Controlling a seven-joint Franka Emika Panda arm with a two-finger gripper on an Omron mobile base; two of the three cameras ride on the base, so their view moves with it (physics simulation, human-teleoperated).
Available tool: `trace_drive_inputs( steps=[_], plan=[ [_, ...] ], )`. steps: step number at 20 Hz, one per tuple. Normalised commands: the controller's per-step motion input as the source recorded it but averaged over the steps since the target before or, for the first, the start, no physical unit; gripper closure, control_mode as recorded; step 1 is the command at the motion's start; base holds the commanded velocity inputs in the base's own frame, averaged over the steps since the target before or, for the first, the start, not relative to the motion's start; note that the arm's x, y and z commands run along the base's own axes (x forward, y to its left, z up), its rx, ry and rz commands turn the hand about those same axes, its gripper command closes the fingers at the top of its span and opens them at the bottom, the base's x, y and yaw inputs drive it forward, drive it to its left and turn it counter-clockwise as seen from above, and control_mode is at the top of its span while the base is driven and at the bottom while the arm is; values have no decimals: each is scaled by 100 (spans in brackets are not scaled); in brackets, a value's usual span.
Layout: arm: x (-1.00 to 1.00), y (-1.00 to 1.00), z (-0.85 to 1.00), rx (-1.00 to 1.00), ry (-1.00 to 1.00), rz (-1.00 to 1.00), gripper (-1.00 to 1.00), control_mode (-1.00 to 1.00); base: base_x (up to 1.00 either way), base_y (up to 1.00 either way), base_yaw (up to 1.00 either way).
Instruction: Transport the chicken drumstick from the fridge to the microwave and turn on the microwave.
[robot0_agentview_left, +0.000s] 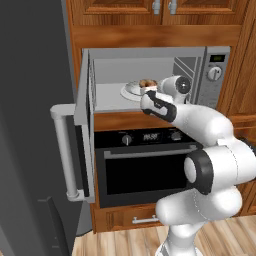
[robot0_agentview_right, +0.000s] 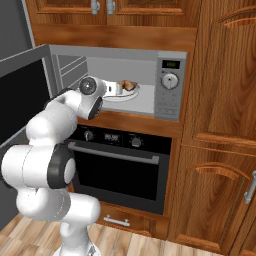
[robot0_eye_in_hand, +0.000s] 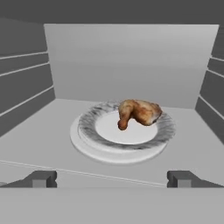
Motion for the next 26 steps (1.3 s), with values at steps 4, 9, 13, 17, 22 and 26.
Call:
trace_drive_inputs(
  steps=[4, 9, 13, 17, 22, 26],
  plan=[
    [-46, 2, 31, 0, 0, 0, -100, -100, 0, 0, 0],
    [-49, 3, 29, 0, 1, -6, -100, -100, 0, 0, 0],
    [-54, 11, 23, 0, 4, -12, -100, -100, 0, 0, 0],
    [-52, 7, 24, 0, 13, -13, -100, -100, 0, 0, 0],
    [-53, 1, 24, 2, 21, -1, -100, -100, 0, 0, 0],
    [-56, 4, 25, 4, 20, 0, -100, -100, 0, 0, 0]
  ],
)
